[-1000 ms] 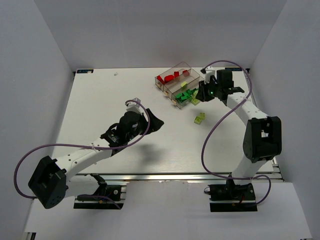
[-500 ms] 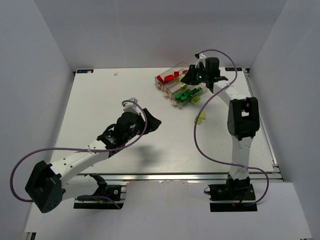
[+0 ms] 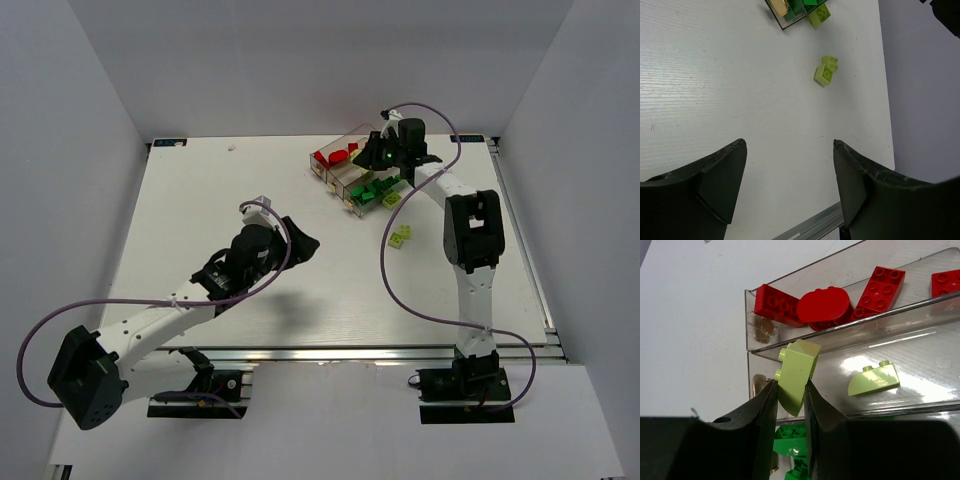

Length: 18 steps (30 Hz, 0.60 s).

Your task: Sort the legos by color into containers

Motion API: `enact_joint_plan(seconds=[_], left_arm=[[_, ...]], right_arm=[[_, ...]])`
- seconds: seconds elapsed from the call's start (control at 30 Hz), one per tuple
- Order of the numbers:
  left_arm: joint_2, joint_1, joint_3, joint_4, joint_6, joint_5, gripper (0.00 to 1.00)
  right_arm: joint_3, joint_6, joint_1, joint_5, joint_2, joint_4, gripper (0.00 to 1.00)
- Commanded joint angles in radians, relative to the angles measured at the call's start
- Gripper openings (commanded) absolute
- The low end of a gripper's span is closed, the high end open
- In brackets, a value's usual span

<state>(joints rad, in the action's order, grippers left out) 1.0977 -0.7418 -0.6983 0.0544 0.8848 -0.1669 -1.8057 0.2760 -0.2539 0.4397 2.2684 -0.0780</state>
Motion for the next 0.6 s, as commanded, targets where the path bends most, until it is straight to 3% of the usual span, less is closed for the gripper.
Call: enact_joint_plan(seconds=[0.0, 0.1, 0.2, 0.47, 0.5, 0.53, 0.57], left_arm=[[0.001, -0.004, -0.013, 0.015, 0.003, -0.010, 0.79], [0.001, -0.002, -0.018, 0.022, 0.003, -0.011, 0.79], [-0.001, -0.004, -0.020, 0.024, 0.002, -0.014, 0.80], [0.054, -0.004, -0.052, -0.027, -0.035, 0.043, 0.80], [0.071, -0.004, -0.064, -0.039, -0.056, 0.067, 0.80], [0.111, -0.005, -0.094, -0.045, -0.067, 0.079, 0.80], [0.134, -0.008, -0.111, -0.047, -0.079, 0.090, 0.80]], right_arm=[[-0.053, -0.023, -0.004, -0.022, 0.023, -0.062, 0.30], [-0.060, -0.040, -0.007, -0.032, 0.034, -0.069, 0.38], [-0.057, -0.057, -0.008, -0.033, 0.037, -0.071, 0.58], [-0.057, -0.185, 0.010, 0.080, -0.055, 0.015, 0.65], [-0.060, -0.277, 0.016, 0.150, -0.075, 0.050, 0.70], [-0.058, -0.338, 0.031, 0.183, -0.125, 0.078, 0.89], [-0.038, -0.383, 0.039, 0.204, -0.156, 0.155, 0.89]])
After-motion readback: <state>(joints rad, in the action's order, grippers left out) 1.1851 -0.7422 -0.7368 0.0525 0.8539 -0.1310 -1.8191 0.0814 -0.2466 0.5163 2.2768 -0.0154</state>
